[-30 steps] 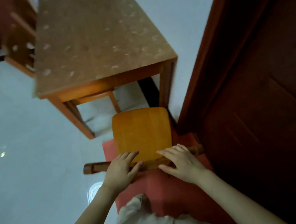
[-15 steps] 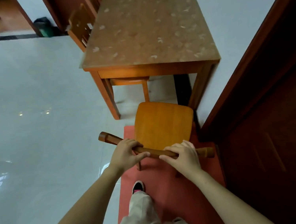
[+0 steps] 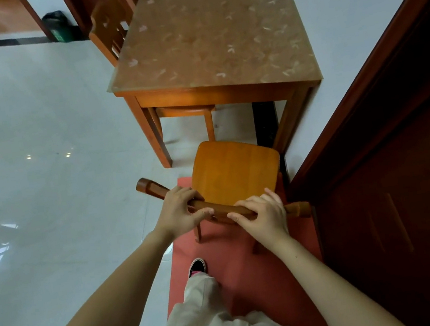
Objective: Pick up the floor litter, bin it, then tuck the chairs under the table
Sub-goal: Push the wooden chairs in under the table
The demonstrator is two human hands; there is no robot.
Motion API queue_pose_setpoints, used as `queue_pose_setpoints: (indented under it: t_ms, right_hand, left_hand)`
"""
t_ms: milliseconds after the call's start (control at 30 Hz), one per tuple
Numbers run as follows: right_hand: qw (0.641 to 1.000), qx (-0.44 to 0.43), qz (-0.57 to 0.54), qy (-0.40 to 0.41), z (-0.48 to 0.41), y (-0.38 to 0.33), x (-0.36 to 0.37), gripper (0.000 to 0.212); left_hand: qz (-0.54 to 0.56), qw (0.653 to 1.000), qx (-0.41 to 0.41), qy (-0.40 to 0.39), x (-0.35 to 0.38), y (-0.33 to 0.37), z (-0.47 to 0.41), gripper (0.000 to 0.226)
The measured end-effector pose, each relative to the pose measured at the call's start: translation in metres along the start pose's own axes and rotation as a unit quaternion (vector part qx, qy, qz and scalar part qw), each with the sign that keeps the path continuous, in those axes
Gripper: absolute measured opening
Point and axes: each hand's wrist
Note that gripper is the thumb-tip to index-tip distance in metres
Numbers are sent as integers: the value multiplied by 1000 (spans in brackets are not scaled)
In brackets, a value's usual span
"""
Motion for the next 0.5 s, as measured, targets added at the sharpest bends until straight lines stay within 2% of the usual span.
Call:
queue_pose_setpoints:
  t_ms: [167,300,500]
  right_hand:
    - [999,1,26,-19,-13,-1,-9,45]
    - [996,42,81,-20,5,-10,7,50]
    - [999,43,-11,3,12,-6,15,39]
  left_hand:
    - [1,1000,10,-8,-8,-3,-18,40]
    - [-9,1000,12,-12,-4,-7,-11,46]
    - [-10,1000,15,-25,-2,-9,0,42]
Point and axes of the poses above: each hand's wrist, its own z-axis away from the middle knuckle, its own x-axis out of the palm, y = z × x, and after that the axes turned 9 degrees about -y, right-handed
